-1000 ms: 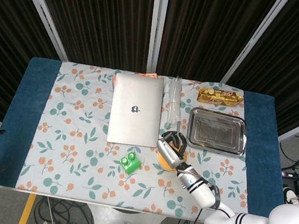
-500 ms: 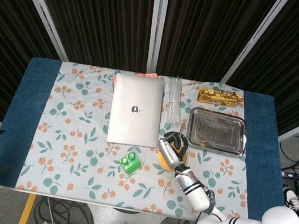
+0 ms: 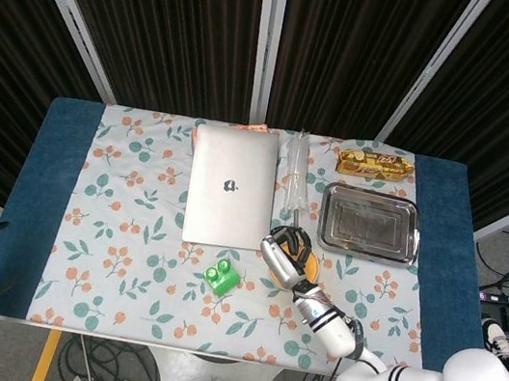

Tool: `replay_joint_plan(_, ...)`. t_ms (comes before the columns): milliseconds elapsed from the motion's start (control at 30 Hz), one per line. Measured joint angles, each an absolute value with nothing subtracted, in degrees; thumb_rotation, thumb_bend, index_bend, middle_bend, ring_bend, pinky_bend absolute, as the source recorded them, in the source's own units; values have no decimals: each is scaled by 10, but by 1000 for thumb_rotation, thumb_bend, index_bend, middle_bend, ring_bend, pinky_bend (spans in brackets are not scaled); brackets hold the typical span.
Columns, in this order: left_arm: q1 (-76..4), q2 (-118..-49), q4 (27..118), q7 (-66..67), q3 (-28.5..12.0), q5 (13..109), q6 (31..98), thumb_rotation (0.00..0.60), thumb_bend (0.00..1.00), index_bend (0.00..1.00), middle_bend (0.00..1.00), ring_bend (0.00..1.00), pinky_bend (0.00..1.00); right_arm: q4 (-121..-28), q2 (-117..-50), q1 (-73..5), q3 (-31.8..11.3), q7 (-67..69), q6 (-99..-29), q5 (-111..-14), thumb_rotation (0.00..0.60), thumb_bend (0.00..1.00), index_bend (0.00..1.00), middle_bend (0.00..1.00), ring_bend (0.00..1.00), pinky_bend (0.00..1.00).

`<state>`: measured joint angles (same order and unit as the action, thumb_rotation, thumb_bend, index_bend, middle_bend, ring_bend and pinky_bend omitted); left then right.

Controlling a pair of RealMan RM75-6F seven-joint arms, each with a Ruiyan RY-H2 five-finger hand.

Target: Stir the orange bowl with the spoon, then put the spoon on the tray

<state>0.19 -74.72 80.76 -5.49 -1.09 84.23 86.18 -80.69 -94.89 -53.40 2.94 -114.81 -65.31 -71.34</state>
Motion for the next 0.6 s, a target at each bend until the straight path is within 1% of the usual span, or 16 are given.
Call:
replay_joint_plan(133, 1, -746, 809, -53, -11, 843, 861, 600, 136, 217, 195, 124, 183, -806, -947, -529, 17, -1130, -650, -685, 600, 456, 1000, 1000, 1000, 1000)
replay_joint_plan(333, -1, -742, 817, -46, -10, 847, 860, 600, 136, 217, 195, 124, 183, -807, -934, -519, -13, -1096, -650, -627, 600, 453, 1000, 1000, 1000, 1000)
replay_joint_plan(600, -6, -736, 834, -28, -10, 849, 857, 600, 136, 217, 195, 124, 183, -805, -913, -512, -78, -1034, -649, -499, 600, 448, 1000, 1000, 1000, 1000)
